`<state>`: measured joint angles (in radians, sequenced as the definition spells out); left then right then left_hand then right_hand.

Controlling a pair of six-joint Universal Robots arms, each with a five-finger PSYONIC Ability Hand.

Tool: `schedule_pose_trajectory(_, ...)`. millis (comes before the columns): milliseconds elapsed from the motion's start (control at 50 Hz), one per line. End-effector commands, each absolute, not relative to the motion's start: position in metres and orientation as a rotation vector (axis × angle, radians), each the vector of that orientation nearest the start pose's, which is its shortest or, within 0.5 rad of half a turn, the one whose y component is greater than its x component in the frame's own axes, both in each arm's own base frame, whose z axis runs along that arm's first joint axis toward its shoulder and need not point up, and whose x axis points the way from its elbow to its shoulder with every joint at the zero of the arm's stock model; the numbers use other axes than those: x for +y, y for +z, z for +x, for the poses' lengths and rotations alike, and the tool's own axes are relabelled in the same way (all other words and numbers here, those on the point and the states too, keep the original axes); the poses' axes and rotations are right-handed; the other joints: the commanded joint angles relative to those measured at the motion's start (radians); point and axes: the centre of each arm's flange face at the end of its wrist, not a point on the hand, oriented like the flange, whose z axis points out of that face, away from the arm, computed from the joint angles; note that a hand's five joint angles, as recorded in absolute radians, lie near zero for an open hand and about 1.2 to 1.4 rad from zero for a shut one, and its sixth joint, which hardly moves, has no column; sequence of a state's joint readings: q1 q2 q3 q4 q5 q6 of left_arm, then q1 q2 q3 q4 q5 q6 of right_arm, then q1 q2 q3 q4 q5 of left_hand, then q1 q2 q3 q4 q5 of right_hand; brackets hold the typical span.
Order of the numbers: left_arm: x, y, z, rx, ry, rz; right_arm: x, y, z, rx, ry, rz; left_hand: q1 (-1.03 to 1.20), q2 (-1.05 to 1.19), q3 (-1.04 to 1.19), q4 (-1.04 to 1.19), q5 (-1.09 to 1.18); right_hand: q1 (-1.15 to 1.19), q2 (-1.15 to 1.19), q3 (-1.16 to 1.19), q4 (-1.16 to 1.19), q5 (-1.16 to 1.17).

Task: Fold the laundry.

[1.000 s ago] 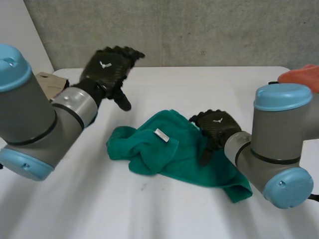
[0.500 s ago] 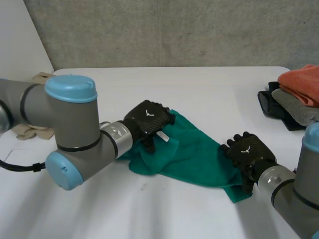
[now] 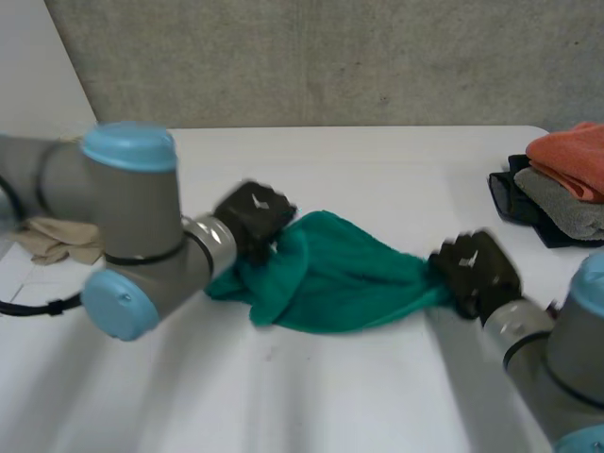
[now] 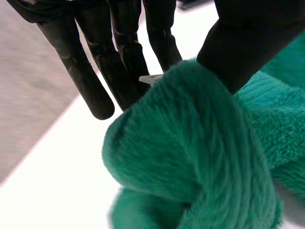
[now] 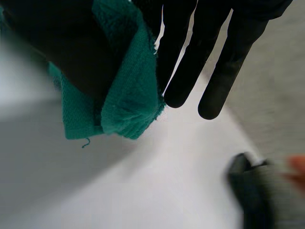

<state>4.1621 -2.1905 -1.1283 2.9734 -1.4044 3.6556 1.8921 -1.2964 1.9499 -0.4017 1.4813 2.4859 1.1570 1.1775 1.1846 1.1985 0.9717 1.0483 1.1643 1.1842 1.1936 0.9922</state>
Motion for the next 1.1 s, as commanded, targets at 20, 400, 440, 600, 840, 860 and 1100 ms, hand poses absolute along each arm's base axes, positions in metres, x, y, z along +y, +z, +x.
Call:
schedule_pose_trajectory(20, -0.272, 0.279, -0.295, 2.269, -2.156, 1.034, -0.259, 0.227, 0.219, 2.171, -2.21, -1.235, 0.239, 0.219, 0.212, 0.198, 0.25, 0.348, 0.232, 0.212, 0.203, 0.23)
schedule_pose_trajectory(400, -0.298, 0.217, -0.246, 2.484, -1.962, 0.789, -0.314, 0.235, 0.227, 2.328, -1.499, -1.685, 0.239, 0.219, 0.212, 0.198, 0.25, 0.348, 0.232, 0.212, 0.203, 0.23)
schedule_pose_trajectory(440, -0.319, 0.223, -0.252, 2.417, -2.036, 0.773, -0.336, 0.233, 0.236, 2.32, -1.606, -1.69, 0.239, 0.219, 0.212, 0.198, 0.25, 0.348, 0.232, 0.212, 0.203, 0.23)
schedule_pose_trajectory(600, -0.389, 0.336, -0.257, 1.828, -2.674, 0.501, -0.42, 0.321, 0.264, 1.885, -2.722, -1.249, 0.239, 0.219, 0.212, 0.198, 0.25, 0.348, 0.232, 0.212, 0.203, 0.23)
schedule_pose_trajectory(840, -0.381, 0.372, -0.253, 1.533, -2.954, 0.373, -0.409, 0.357, 0.274, 1.146, -3.078, -0.98, 0.239, 0.219, 0.212, 0.198, 0.25, 0.348, 0.232, 0.212, 0.203, 0.23)
schedule_pose_trajectory(860, -0.38, 0.365, -0.251, 1.57, -2.923, 0.376, -0.409, 0.35, 0.274, 1.182, -3.057, -0.996, 0.239, 0.219, 0.212, 0.198, 0.25, 0.348, 0.232, 0.212, 0.203, 0.23)
schedule_pose_trajectory(1100, -0.333, 0.208, -0.241, 2.159, -2.376, 0.485, -0.384, 0.188, 0.264, 1.933, -2.273, -1.408, 0.239, 0.219, 0.212, 0.198, 0.25, 0.348, 0.232, 0.212, 0.203, 0.23)
